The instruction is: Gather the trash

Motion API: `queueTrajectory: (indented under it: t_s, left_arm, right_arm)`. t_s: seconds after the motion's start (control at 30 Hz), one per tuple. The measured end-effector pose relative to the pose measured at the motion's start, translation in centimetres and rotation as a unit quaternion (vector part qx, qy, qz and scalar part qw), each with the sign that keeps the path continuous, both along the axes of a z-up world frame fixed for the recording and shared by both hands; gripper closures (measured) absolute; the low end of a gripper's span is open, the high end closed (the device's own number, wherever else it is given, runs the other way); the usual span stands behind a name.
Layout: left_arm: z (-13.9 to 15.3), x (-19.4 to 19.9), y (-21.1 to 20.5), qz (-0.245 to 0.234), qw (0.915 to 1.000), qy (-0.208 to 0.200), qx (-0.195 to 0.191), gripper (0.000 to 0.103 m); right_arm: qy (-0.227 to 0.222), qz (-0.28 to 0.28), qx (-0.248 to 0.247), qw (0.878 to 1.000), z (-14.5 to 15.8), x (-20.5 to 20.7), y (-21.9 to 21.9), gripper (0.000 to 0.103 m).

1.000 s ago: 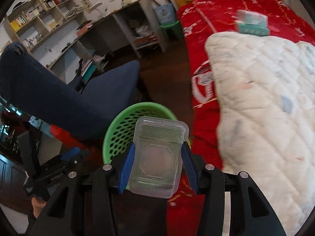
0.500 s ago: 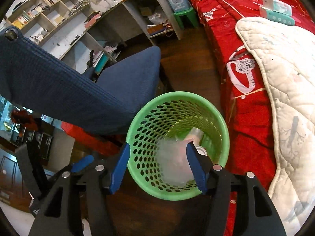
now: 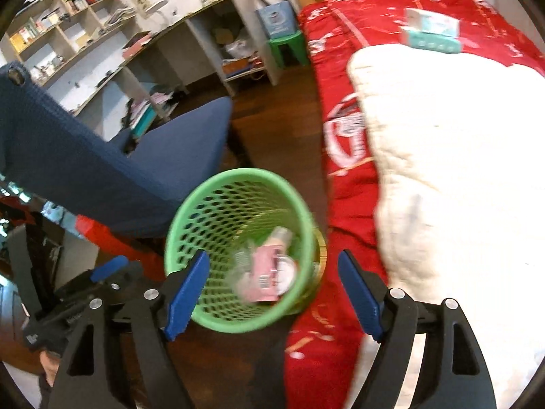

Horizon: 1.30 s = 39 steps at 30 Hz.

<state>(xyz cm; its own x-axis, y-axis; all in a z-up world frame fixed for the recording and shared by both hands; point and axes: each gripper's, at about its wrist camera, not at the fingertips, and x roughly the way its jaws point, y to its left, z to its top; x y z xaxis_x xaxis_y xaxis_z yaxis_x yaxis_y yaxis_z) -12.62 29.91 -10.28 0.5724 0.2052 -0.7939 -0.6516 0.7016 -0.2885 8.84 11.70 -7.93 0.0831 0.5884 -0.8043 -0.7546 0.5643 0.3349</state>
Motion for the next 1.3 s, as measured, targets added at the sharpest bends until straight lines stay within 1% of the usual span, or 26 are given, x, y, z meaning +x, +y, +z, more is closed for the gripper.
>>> queueTrajectory:
  t_s: [0.2, 0.37, 0.53, 0.63, 0.73, 0.87, 1.0, 1.03, 1.1, 1.3]
  left_arm:
    - [0.4, 2.3, -1.6, -0.029, 0.9996, 0.001, 0.003, 0.031]
    - [0.5, 4.1, -3.0, -0.05, 0.9988, 0.005, 0.003, 0.031]
    - [0.6, 5.9, -4.2, -0.068, 0.9976, 0.011, 0.004, 0.031]
    - [0.6, 6.8, -4.9, -0.077, 0.997, 0.013, 0.004, 0.031]
    - [0.7, 8.1, -5.5, -0.086, 0.9962, 0.015, 0.004, 0.031]
    - [0.9, 9.7, -6.5, -0.1, 0.9949, 0.016, 0.008, 0.031]
    - [1.1, 11.1, -7.2, -0.11, 0.9938, 0.016, 0.007, 0.031]
    - [1.1, 11.4, -7.3, -0.112, 0.9935, 0.017, 0.008, 0.031]
    - [1.2, 11.9, -7.6, -0.117, 0.993, 0.017, 0.009, 0.031]
    - [1.3, 13.8, -8.5, -0.132, 0.9911, 0.016, 0.007, 0.031]
  right_arm:
    - [-0.026, -0.057, -0.012, 0.998, 0.0, 3.3, -5.5, 0.027]
    - [-0.038, -0.116, -0.024, 0.992, -0.1, 6.8, -10.9, 0.027]
    - [-0.048, -0.178, -0.04, 0.982, -0.6, 10.6, -16.2, 0.027]
    - [-0.049, -0.217, -0.044, 0.974, -0.9, 13.2, -19.6, 0.027]
    - [-0.049, -0.243, -0.048, 0.968, -1.3, 15.4, -22.1, 0.032]
    - [-0.042, -0.259, -0.056, 0.963, -2.2, 18.1, -23.5, 0.036]
    - [-0.04, -0.267, -0.067, 0.96, -3.3, 20.0, -24.0, 0.04]
    - [-0.037, -0.27, -0.068, 0.96, -3.7, 20.6, -24.1, 0.042]
    - [-0.035, -0.273, -0.072, 0.959, -4.2, 21.7, -24.4, 0.043]
    - [-0.036, -0.273, -0.08, 0.958, -5.2, 23.1, -24.2, 0.046]
